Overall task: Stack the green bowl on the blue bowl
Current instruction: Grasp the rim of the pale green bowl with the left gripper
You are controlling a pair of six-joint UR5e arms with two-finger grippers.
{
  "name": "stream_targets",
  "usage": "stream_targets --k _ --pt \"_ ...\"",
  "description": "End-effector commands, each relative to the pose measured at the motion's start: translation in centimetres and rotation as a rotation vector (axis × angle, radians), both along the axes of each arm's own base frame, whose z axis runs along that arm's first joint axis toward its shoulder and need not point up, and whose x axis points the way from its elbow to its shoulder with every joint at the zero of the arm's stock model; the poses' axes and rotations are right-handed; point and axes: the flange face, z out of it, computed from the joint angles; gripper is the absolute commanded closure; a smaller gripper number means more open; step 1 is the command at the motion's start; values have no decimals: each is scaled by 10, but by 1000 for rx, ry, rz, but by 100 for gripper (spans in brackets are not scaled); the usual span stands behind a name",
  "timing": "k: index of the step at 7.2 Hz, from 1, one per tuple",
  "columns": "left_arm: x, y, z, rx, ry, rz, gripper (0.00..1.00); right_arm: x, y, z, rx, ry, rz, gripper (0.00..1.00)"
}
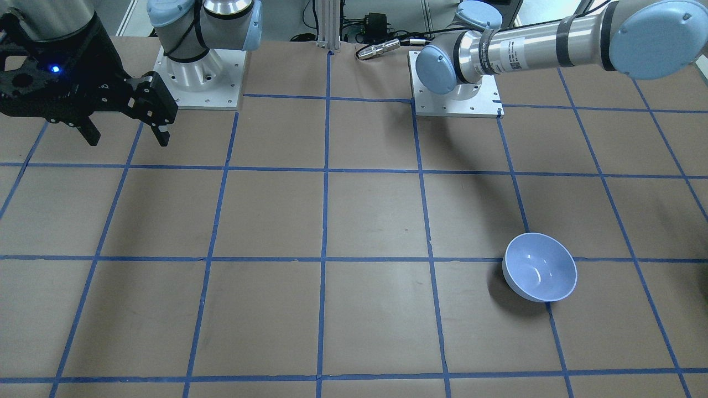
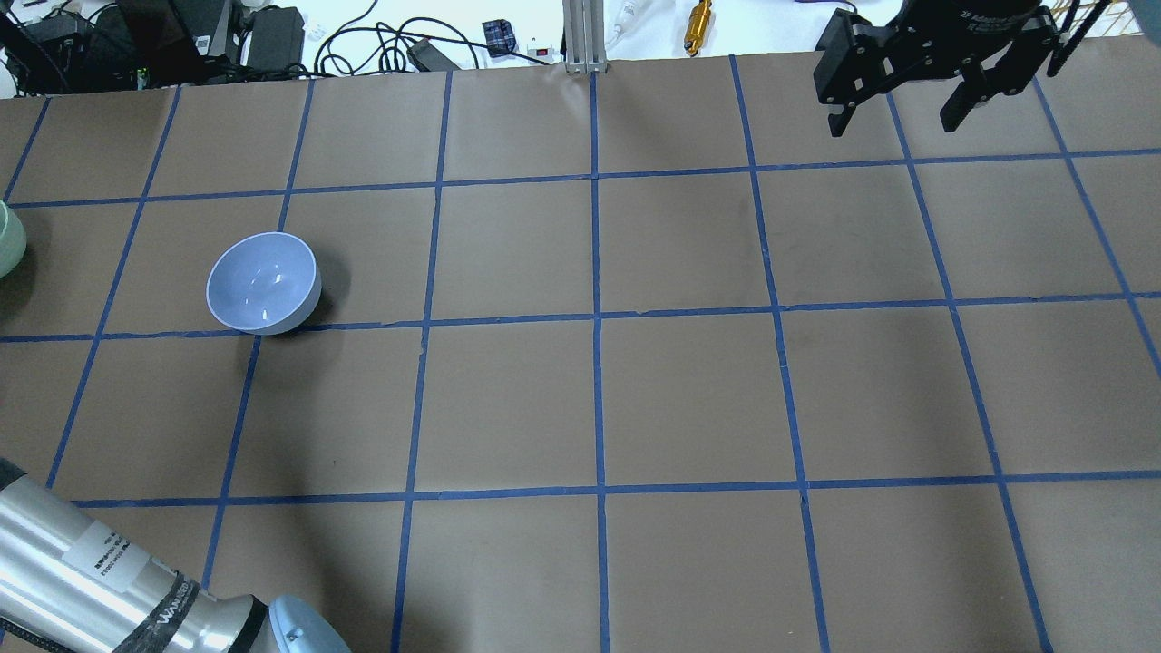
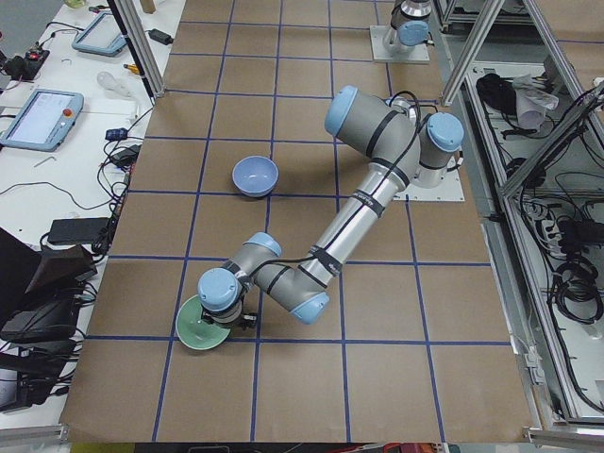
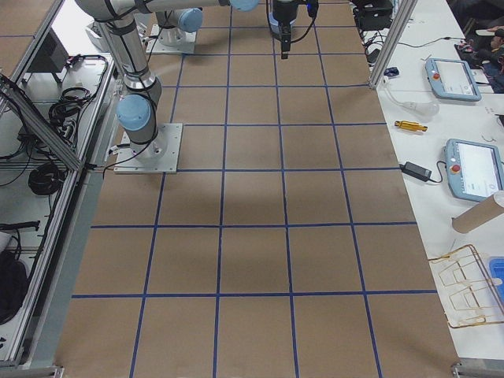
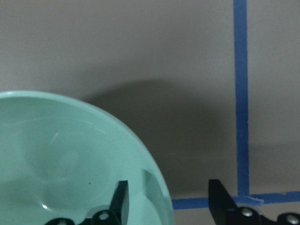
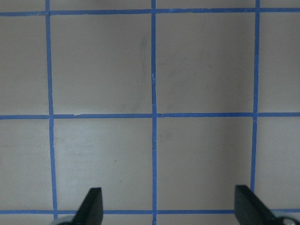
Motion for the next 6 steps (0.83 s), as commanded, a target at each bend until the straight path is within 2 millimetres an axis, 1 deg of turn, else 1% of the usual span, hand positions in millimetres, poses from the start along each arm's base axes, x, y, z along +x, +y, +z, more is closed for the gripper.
stream_targets --k 1,3,4,5,6 --pt "1 -1 -2 -4 -7 0 100 0 0 0 -1 -1 1 0" --pt "0 0 5 -9 -11 -3 100 0 0 0 1 -1 1 0" --pt "-3 1 20 -14 -17 -5 100 0 0 0 -1 0 1 0" --pt "-13 2 53 -17 -29 3 100 0 0 0 -1 -1 1 0" --pt "-45 -1 92 -16 -24 8 100 0 0 0 -1 -1 1 0"
